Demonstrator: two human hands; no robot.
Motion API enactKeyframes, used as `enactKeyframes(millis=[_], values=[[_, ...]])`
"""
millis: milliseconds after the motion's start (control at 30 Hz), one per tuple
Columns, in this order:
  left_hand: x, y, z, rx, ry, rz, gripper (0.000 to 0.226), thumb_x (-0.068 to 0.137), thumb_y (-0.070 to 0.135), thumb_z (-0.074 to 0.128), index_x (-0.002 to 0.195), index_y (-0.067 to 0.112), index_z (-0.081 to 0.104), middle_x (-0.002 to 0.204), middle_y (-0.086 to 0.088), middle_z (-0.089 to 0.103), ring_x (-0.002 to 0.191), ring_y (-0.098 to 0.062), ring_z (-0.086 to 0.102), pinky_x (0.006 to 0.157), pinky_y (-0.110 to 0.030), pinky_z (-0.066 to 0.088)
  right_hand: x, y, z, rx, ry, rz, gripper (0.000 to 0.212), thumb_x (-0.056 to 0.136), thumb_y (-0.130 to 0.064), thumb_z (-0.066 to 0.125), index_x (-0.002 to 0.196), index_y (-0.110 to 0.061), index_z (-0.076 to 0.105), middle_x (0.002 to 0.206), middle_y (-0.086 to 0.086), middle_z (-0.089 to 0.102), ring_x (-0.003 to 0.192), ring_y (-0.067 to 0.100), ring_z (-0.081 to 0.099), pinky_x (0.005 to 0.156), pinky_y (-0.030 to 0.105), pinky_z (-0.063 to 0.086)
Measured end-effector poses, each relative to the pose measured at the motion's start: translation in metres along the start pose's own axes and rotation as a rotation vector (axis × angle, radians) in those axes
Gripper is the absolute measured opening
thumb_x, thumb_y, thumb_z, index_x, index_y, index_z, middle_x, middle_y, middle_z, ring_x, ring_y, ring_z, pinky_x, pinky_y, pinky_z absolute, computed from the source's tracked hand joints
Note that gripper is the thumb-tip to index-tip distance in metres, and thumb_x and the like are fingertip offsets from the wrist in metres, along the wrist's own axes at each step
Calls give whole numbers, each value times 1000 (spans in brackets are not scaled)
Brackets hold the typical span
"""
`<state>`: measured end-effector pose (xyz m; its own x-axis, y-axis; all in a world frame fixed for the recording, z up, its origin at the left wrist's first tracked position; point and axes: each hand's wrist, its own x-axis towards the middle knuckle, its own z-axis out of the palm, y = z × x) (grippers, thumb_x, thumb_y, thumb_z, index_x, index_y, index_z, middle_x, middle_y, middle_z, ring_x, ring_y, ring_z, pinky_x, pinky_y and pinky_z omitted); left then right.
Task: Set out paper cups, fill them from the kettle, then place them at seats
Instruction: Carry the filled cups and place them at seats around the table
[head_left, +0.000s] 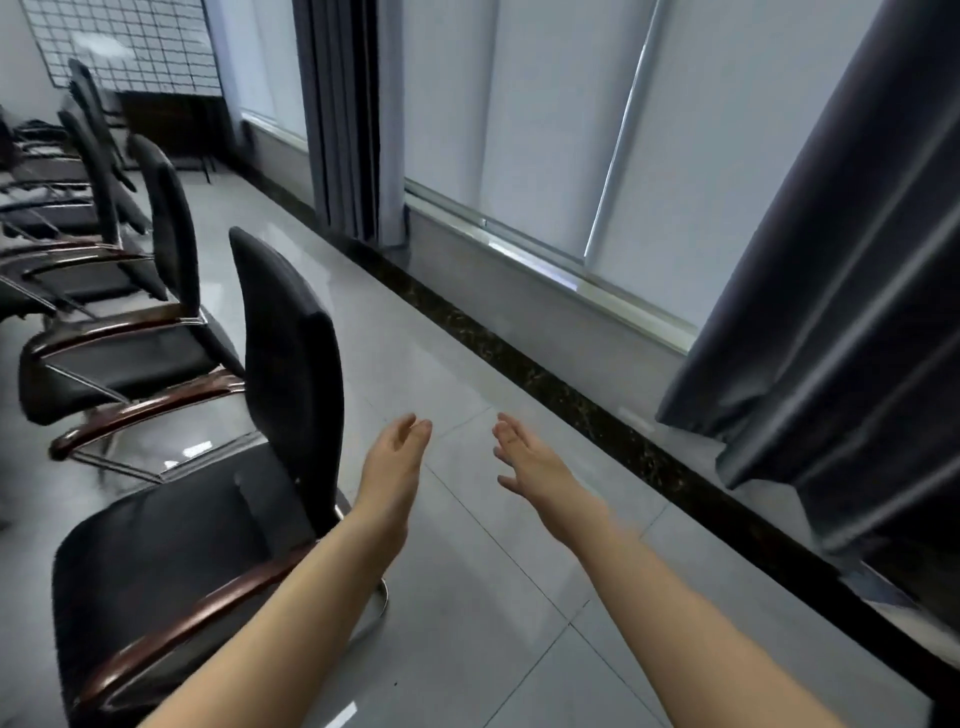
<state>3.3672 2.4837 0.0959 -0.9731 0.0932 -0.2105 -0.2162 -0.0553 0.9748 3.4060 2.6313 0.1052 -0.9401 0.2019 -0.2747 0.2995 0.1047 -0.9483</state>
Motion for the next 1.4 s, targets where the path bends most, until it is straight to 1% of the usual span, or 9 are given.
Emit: enactKeyframes(millis=[200,400,667,800,933,1000,1100,1167,1400], values=[[90,15,60,-2,18,15,41,99,28,49,138,17,45,141,-3,47,132,-18,40,104,-32,32,92,-16,-63,-18,0,-22,54,100,-48,36,150,-32,23,154,-5,30,135,18,38,110,39,38],[203,26,118,-48,122,19,40,98,28,50,137,17,46,142,-3,47,133,-19,40,113,-40,31,220,-32,-120,-49,-66,-16,56,101,-43,37,151,-31,17,154,-3,31,134,19,39,103,33,40],[338,58,178,-125,289,-14,37,99,27,48,136,22,47,141,1,46,131,-15,40,106,-32,32,394,-77,-165,-124,-239,15,55,103,-39,34,152,-29,12,154,0,31,137,24,37,113,44,32],[400,72,175,-144,388,-29,37,99,26,48,135,22,47,135,4,48,122,-11,44,100,-28,33,472,-93,-153,-141,-286,-4,57,102,-34,37,153,-26,13,151,1,36,131,18,43,106,38,40],[477,83,159,-158,453,-35,38,98,28,50,134,18,49,136,3,51,126,-12,45,102,-28,34,546,-111,-122,-187,-392,-15,56,103,-36,36,153,-25,13,154,0,32,127,19,44,110,41,36],[524,92,148,-169,477,-33,34,98,27,50,130,16,52,132,4,53,119,-10,48,100,-27,34,591,-126,-104,-184,-418,-35,55,103,-37,35,152,-24,15,154,-1,31,130,18,42,109,38,37],[595,112,130,-196,498,-39,25,97,26,52,120,21,55,122,5,56,109,-8,50,95,-26,34,662,-157,-75,-166,-413,-52,55,102,-36,37,152,-23,18,154,-1,32,135,19,40,105,35,39],[641,129,117,-195,513,-39,23,97,25,52,119,22,55,123,4,56,112,-10,49,98,-27,35,708,-181,-56,-172,-412,-60,55,102,-36,37,152,-22,19,153,0,33,135,19,40,105,35,40],[770,176,76,-155,516,-25,33,97,28,49,129,20,53,135,3,53,124,-11,46,105,-31,35,834,-242,1,-204,-433,-90,56,102,-38,38,152,-23,17,153,0,33,133,20,41,106,37,40]])
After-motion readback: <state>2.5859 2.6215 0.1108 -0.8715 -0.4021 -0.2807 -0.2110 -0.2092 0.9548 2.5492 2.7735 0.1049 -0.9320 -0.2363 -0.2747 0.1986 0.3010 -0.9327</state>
